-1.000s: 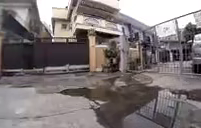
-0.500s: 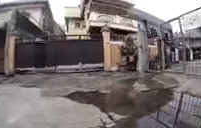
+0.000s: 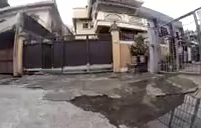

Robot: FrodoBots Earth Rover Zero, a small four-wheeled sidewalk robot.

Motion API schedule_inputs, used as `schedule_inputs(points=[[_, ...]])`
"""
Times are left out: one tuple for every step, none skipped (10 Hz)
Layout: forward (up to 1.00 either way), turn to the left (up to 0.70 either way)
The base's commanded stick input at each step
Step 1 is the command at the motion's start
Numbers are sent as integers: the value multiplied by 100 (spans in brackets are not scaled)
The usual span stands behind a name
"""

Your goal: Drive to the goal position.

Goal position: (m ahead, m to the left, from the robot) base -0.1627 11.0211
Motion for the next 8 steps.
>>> schedule_inputs(points=[[0, 45], [0, 45], [0, 45], [0, 45], [0, 45], [0, 45], [0, 45], [0, 45]])
